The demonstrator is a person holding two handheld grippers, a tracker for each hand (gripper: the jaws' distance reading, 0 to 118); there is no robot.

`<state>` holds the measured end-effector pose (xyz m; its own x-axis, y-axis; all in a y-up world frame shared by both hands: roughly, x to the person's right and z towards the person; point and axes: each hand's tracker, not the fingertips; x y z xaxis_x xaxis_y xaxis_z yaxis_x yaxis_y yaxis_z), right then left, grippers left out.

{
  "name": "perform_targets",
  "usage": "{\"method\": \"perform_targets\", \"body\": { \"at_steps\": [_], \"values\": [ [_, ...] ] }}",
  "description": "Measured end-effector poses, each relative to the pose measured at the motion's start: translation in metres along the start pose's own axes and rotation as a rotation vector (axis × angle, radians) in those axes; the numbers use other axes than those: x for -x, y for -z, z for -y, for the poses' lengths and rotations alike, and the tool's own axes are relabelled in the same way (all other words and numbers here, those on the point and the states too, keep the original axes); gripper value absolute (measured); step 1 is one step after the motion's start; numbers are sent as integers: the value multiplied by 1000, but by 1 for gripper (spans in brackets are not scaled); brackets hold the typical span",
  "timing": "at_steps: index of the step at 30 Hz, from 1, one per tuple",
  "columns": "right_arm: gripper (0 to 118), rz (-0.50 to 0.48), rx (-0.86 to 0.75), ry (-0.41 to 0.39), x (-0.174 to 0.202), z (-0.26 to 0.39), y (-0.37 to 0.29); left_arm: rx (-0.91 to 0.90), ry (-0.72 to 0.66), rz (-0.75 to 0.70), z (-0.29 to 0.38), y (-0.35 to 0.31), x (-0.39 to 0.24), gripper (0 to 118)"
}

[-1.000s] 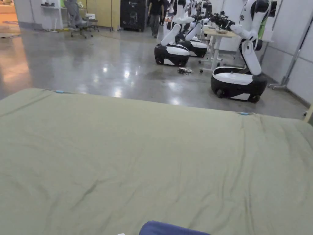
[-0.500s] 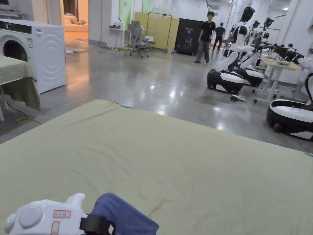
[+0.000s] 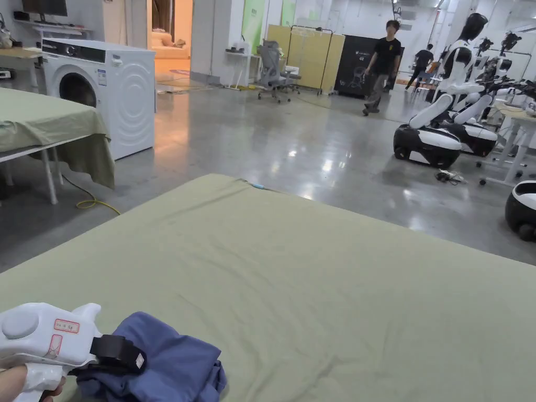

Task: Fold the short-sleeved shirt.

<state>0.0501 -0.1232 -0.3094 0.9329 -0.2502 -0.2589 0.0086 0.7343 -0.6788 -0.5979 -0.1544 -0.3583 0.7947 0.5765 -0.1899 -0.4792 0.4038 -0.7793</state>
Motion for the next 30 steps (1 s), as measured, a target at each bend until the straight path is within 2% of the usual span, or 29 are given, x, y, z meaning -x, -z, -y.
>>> {"method": "perform_targets", "body": {
  "at_steps": [1,2,5,8,11,12,13,14,15,17,20,21,25,30],
  "values": [
    [6,0,-2,-2,0,-1,-2,-30,10,-38,0,-5,-1,82],
    [6,3,-6,-7,-2,-2,-5,-62,12,-64,0,-14,-4,98],
    [6,7,-28,-11,-7,-3,-16,-117,5,-91,0,-42,-22,100],
    [6,4,-56,11,-18,0,-30,-207,133,-151,10,-65,-70,100],
    [6,25,-95,35,-37,0,-47,-328,259,-308,35,-71,-147,100],
    [6,40,-120,41,-44,-3,-57,-390,318,-340,44,-69,-170,94],
    [6,50,-149,40,-50,-6,-68,-467,364,-335,56,-68,-199,82],
    [6,56,-173,31,-56,-10,-77,-512,402,-331,67,-66,-224,67],
    [6,75,-202,14,-61,-16,-89,-561,449,-320,79,-62,-254,47],
    [6,104,-263,-9,-72,-30,-110,-593,499,-294,99,-47,-296,23],
    [6,145,-333,-54,-89,-57,-130,-578,546,-207,123,-16,-354,18],
    [6,173,-355,-87,-94,-68,-133,-605,592,-213,134,-4,-378,12],
    [6,257,-444,-192,-104,-104,-137,-682,760,-253,170,39,-450,9],
    [7,396,-570,-260,-101,-118,-144,-719,743,-250,198,45,-509,9]
  ]
}}
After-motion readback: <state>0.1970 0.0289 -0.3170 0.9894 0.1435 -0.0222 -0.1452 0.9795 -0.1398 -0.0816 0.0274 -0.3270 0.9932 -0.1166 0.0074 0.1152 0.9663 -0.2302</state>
